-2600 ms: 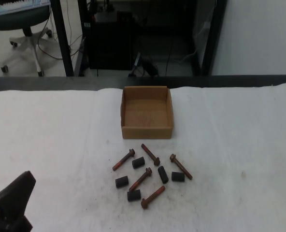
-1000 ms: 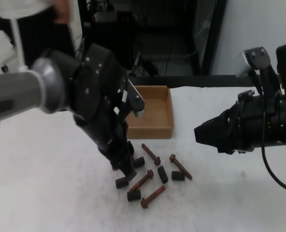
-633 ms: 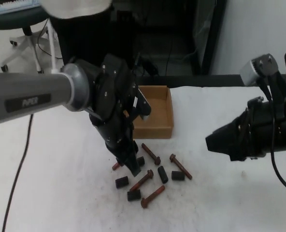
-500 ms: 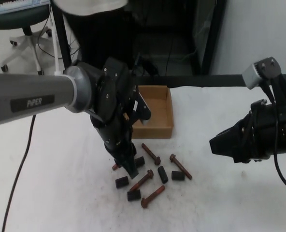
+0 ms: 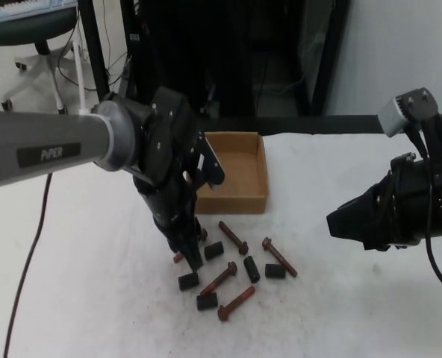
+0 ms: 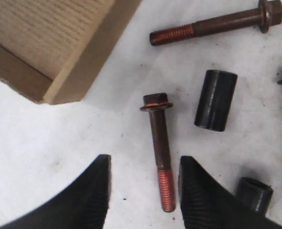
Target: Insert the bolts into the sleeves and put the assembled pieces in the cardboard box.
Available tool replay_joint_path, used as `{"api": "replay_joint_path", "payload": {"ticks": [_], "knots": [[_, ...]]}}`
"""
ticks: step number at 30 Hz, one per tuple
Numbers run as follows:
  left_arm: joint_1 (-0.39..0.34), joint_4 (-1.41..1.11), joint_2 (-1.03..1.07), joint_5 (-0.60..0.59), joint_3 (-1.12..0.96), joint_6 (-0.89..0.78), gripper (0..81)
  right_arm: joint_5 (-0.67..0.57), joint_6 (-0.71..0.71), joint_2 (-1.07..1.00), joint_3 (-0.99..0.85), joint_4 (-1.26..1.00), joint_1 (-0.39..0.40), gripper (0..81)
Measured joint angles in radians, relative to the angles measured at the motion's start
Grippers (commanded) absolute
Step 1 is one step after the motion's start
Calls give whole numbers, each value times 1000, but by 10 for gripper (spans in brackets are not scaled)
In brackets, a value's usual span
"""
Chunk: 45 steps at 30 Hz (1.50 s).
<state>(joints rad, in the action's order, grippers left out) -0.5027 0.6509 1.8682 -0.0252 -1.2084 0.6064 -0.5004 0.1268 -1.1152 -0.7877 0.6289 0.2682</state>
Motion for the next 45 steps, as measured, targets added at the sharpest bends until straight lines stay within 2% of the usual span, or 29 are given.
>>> {"api": "replay_joint_path", "payload": {"ticks": [11,27,29,30,33,39,45], "knots": [[0,-20,40,-60,0,-22,425,0,0,0,0,0,0,294],[0,-44,89,-70,-31,-24,424,4,1,0,0,1,0,294],[0,-44,92,-72,-31,-24,378,9,1,0,0,1,0,294],[0,-44,92,-73,-31,-24,304,8,1,0,0,1,0,294],[0,-44,92,-82,-31,-24,12,35,1,0,0,1,0,294],[-3,-44,92,-82,-31,-27,3,54,2,0,0,1,0,294],[-2,-40,53,-25,-24,-34,3,57,2,0,0,1,0,294]]}}
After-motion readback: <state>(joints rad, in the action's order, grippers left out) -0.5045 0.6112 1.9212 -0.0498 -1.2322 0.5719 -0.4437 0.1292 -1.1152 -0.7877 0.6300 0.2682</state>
